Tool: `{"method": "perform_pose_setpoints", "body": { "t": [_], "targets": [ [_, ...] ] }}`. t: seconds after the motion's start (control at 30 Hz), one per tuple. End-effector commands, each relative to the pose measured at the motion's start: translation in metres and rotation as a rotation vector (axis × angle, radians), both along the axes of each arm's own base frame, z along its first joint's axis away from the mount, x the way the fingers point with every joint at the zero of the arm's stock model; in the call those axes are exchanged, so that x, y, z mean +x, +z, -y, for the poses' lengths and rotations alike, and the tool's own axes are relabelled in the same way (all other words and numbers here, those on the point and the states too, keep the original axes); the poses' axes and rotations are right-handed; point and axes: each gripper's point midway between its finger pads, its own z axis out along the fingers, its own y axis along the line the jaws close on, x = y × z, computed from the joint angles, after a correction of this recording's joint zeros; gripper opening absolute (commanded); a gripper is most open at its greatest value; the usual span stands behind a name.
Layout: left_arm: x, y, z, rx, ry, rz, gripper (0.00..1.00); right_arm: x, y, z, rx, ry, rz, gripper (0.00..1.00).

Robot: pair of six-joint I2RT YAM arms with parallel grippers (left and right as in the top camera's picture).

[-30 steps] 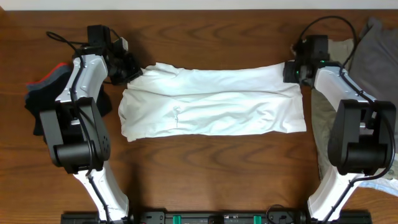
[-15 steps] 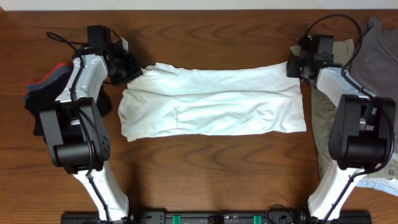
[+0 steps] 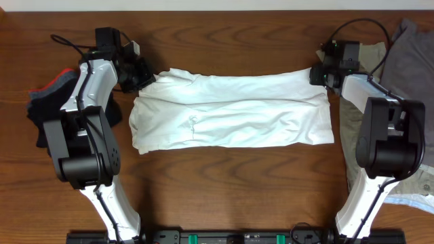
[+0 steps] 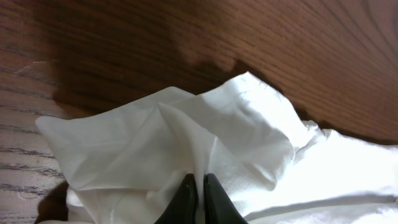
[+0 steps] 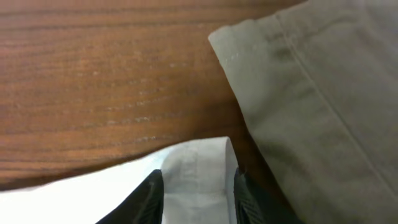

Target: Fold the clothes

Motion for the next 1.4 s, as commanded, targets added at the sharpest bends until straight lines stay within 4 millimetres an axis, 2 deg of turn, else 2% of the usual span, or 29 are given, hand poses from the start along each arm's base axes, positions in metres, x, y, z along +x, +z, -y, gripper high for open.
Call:
{"method": "perform_pose_setpoints", "body": {
  "t": [0.0, 0.2, 0.33, 0.57, 0.63, 0.77, 0.93, 1.03, 1.17, 1.27, 1.37],
  "targets": [
    [0.006, 0.012, 0.000, 0.001, -0.016, 0.036, 0.06, 0.003, 0.001, -0.003, 0.009, 0.004, 0.007, 0.32],
    [0.006, 0.012, 0.000, 0.001, -0.016, 0.037, 0.06, 0.003, 0.000, -0.003, 0.012, 0.001, 0.005, 0.22],
    [0.006, 0.011, -0.001, 0.008, -0.014, 0.036, 0.06, 0.003, 0.000, -0.003, 0.012, 0.001, 0.003, 0.01],
    [0.006, 0.012, -0.001, 0.008, -0.014, 0.038, 0.06, 0.001, 0.003, -0.010, 0.054, 0.009, -0.003, 0.01],
    [0.006, 0.013, -0.002, 0.008, -0.013, 0.040, 0.06, 0.000, 0.013, -0.011, 0.059, 0.012, -0.005, 0.01],
    [0.008, 0.024, -0.003, 0.013, -0.014, 0.069, 0.06, -0.003, 0.049, -0.008, 0.058, 0.006, -0.004, 0.01],
    [0.008, 0.060, -0.007, 0.047, -0.051, 0.163, 0.06, -0.017, 0.097, -0.004, 0.056, -0.004, -0.016, 0.01],
    [0.005, 0.076, -0.007, 0.052, -0.053, 0.190, 0.06, -0.029, 0.119, -0.002, 0.043, -0.016, -0.022, 0.01],
    [-0.003, 0.085, -0.005, 0.050, -0.053, 0.181, 0.06, -0.047, 0.136, 0.006, 0.003, -0.045, -0.044, 0.01],
    [-0.016, 0.077, -0.010, 0.076, -0.040, 0.115, 0.06, -0.066, 0.143, 0.009, -0.019, -0.062, -0.091, 0.01],
    [-0.029, 0.068, -0.019, 0.126, -0.020, 0.044, 0.06, -0.082, 0.140, 0.011, -0.031, -0.067, -0.147, 0.01]
  ]
}}
